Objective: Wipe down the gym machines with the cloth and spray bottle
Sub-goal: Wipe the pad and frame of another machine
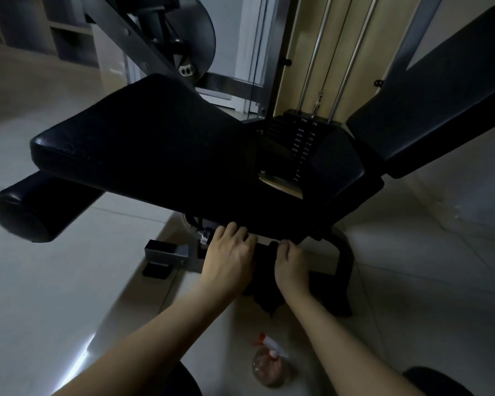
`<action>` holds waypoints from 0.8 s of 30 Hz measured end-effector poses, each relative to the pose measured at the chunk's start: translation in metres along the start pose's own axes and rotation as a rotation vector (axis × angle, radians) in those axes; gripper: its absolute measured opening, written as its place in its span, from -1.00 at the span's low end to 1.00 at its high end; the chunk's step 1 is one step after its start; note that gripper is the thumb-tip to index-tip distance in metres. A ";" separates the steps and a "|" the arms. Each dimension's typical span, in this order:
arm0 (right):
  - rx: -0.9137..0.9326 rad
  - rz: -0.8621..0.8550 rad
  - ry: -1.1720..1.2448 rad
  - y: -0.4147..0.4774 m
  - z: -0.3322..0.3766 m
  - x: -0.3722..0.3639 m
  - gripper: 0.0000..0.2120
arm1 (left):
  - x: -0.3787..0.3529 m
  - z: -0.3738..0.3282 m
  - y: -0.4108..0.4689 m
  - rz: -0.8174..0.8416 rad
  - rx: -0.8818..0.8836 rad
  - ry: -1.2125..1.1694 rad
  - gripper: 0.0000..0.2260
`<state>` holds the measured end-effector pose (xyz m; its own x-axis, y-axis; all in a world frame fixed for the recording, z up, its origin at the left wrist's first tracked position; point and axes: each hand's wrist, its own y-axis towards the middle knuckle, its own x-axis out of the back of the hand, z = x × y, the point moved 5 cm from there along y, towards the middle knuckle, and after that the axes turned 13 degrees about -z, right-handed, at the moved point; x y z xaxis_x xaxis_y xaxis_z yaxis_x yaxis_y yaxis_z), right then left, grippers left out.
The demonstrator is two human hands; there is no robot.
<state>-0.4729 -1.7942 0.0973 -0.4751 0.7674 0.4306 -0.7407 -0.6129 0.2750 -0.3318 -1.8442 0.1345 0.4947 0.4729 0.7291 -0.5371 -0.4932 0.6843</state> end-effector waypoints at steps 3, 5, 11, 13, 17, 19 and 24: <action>-0.219 0.137 -0.085 0.015 -0.004 -0.005 -0.64 | -0.002 0.001 -0.001 -0.039 -0.028 -0.020 -0.76; -0.437 0.287 -0.153 0.022 0.006 -0.004 -0.65 | -0.002 0.001 -0.001 -0.040 -0.036 -0.026 -0.69; -0.606 0.414 -0.219 0.028 0.025 -0.001 -0.60 | 0.000 0.002 0.001 -0.051 -0.057 -0.050 -0.61; -0.460 0.384 -0.264 0.027 0.010 -0.006 -0.68 | -0.002 0.004 0.001 -0.045 -0.058 -0.047 -0.63; -0.102 0.162 -0.166 0.020 -0.005 -0.001 -0.64 | -0.001 0.005 0.001 -0.038 -0.065 -0.046 -0.63; 0.032 0.019 0.041 0.001 -0.004 0.001 -0.66 | -0.003 0.005 0.000 -0.021 -0.056 -0.030 -0.70; 0.072 -0.029 0.217 -0.010 -0.005 -0.004 -0.73 | -0.005 0.004 0.000 0.011 -0.027 -0.001 -0.72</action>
<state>-0.4657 -1.7898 0.0885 -0.5508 0.8027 0.2285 -0.7236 -0.5957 0.3486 -0.3320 -1.8496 0.1309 0.4892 0.4666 0.7368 -0.5607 -0.4789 0.6755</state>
